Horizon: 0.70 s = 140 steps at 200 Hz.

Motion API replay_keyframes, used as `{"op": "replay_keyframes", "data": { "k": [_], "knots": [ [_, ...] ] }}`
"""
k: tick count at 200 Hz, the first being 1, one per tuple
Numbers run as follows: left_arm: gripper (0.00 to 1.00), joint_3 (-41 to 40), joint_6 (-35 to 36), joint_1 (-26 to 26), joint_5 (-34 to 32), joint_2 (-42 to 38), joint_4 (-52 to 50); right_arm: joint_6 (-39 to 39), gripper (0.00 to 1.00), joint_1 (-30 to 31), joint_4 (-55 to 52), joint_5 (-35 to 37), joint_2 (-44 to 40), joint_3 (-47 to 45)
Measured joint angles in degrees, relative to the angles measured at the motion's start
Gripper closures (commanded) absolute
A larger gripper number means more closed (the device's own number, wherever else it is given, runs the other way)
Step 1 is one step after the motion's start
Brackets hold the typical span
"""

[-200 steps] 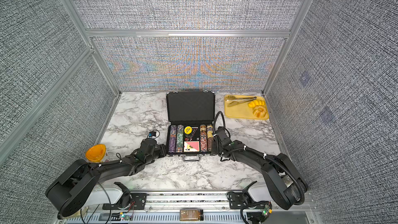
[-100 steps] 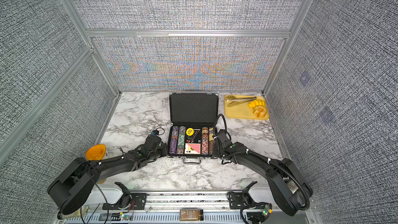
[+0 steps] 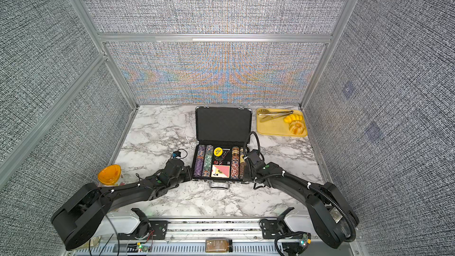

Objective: Close the poker set cases
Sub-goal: Move the poker set case to the center of the board.

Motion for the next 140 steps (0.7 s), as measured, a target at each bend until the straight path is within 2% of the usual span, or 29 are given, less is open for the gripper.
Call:
{"op": "replay_keyframes", "data": {
  "k": [33,61,119,127,140],
  "knots": [
    [1.00,-1.4,-4.0,-0.5,1.7,-6.1,-6.6,0.3,1.00,4.3,-0.1,4.3,0.5,0.1],
    [1.00,-1.3,-5.6,-0.6,2.0,-7.8,-9.5,1.6,1.00,6.4,-0.5,6.3,0.5,0.1],
    [1.00,-0.9,-6.5,-0.7,2.3,-9.3,-12.6,2.4,0.98,6.6,-6.2,4.1,0.9,2.9],
    [0.90,-0.9,-6.7,-0.7,2.6,-9.8,-13.5,2.4,0.95,6.3,-7.0,3.2,0.7,3.3],
    [0.87,-0.7,-7.2,-0.7,3.1,-10.6,-14.9,2.4,0.90,5.7,-8.0,1.8,0.4,3.7]
  ]
}}
